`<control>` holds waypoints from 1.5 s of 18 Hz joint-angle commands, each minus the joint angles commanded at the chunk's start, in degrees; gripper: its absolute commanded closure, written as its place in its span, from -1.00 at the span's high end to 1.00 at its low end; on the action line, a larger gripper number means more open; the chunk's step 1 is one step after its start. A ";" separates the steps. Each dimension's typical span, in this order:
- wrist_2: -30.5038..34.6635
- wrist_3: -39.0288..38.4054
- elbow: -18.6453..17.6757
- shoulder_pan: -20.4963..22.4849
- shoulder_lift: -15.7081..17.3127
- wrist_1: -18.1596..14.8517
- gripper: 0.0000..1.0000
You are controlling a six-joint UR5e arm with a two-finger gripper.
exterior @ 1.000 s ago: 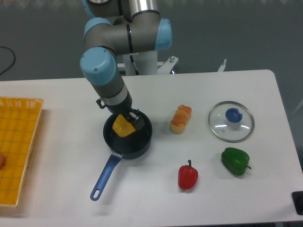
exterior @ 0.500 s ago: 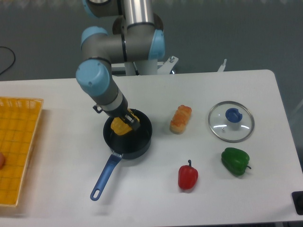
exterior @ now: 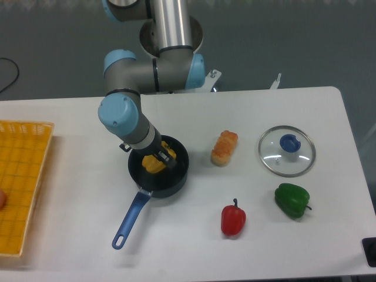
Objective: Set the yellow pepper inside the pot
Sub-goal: 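Open the gripper and lift it away toward the glass lid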
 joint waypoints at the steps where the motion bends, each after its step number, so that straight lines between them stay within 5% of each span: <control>1: 0.00 -0.09 0.53 0.00 0.00 0.00 1.00; 6: 0.09 0.09 2.72 0.79 0.53 -0.70 1.00; 15: -2.02 7.10 8.35 10.97 4.31 -0.88 1.00; 21: -7.55 16.86 8.62 21.26 4.31 -0.79 1.00; 27: -8.35 22.84 8.97 26.89 3.61 -0.70 1.00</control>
